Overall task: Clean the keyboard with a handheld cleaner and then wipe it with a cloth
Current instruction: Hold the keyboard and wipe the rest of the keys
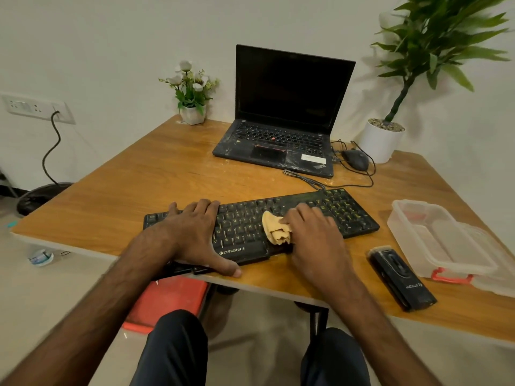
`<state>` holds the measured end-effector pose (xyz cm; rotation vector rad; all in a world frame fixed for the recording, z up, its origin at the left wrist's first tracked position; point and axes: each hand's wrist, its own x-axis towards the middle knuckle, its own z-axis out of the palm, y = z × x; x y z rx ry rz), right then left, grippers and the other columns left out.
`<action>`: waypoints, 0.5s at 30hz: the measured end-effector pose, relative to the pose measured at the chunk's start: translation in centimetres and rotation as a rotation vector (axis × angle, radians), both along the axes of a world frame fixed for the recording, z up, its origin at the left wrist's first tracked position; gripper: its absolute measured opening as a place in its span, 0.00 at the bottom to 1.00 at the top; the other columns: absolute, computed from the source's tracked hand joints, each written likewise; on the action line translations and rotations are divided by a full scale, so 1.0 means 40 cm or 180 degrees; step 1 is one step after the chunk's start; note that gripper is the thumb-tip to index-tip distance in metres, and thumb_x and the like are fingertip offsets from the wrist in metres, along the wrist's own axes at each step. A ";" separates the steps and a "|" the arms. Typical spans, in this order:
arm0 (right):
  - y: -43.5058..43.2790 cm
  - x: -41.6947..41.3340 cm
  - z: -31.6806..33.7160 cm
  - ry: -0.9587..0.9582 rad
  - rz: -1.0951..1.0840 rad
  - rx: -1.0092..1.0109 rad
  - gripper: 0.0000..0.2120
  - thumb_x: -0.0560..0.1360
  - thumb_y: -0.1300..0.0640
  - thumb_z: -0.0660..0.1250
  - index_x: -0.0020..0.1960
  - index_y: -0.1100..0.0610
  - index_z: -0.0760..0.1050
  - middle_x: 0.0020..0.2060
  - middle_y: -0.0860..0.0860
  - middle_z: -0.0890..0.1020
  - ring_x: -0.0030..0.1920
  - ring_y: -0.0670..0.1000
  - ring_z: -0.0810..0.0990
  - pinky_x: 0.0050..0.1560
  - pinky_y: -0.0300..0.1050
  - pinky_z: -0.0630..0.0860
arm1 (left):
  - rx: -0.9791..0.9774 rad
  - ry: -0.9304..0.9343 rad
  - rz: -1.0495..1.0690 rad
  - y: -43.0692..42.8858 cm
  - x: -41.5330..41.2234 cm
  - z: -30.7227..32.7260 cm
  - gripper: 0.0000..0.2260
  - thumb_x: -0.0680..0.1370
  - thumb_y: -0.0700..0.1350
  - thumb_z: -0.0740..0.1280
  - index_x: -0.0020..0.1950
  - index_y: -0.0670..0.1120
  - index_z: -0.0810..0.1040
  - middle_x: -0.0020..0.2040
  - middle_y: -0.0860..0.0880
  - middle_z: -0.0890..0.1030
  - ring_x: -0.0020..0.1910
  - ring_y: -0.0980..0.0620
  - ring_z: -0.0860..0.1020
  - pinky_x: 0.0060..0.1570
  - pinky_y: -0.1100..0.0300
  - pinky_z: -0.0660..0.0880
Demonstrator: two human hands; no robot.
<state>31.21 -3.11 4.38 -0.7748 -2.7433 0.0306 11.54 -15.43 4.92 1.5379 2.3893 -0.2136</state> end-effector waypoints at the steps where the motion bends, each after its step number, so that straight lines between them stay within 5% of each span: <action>1: -0.013 -0.002 -0.003 0.0045 -0.0014 -0.0061 0.22 0.76 0.61 0.66 0.68 0.49 0.67 0.63 0.46 0.69 0.63 0.47 0.67 0.65 0.46 0.65 | -0.0012 0.0008 0.0000 0.000 0.001 0.001 0.67 0.59 0.80 0.67 0.82 0.44 0.39 0.81 0.47 0.49 0.80 0.45 0.53 0.76 0.34 0.44; 6: -0.115 -0.009 -0.027 0.0102 0.0776 -0.0089 0.19 0.70 0.63 0.68 0.59 0.51 0.74 0.55 0.47 0.75 0.55 0.49 0.74 0.52 0.46 0.68 | -0.0068 0.0048 -0.0023 0.006 -0.001 0.002 0.67 0.60 0.79 0.68 0.81 0.43 0.39 0.81 0.46 0.49 0.80 0.44 0.51 0.76 0.33 0.44; 10: -0.019 -0.004 -0.010 0.0139 0.0015 -0.0127 0.22 0.76 0.59 0.66 0.68 0.47 0.68 0.63 0.44 0.70 0.63 0.45 0.68 0.65 0.47 0.65 | 0.0049 -0.0022 -0.0008 0.001 -0.001 -0.002 0.67 0.59 0.80 0.66 0.82 0.44 0.40 0.81 0.47 0.50 0.80 0.45 0.52 0.76 0.32 0.41; 15: -0.026 -0.016 -0.015 0.0077 -0.0172 -0.0145 0.23 0.76 0.60 0.66 0.68 0.47 0.66 0.63 0.44 0.69 0.63 0.46 0.67 0.64 0.46 0.65 | 0.0210 -0.0047 -0.0070 -0.029 -0.010 -0.009 0.68 0.59 0.81 0.65 0.80 0.46 0.32 0.82 0.46 0.46 0.81 0.47 0.46 0.72 0.32 0.29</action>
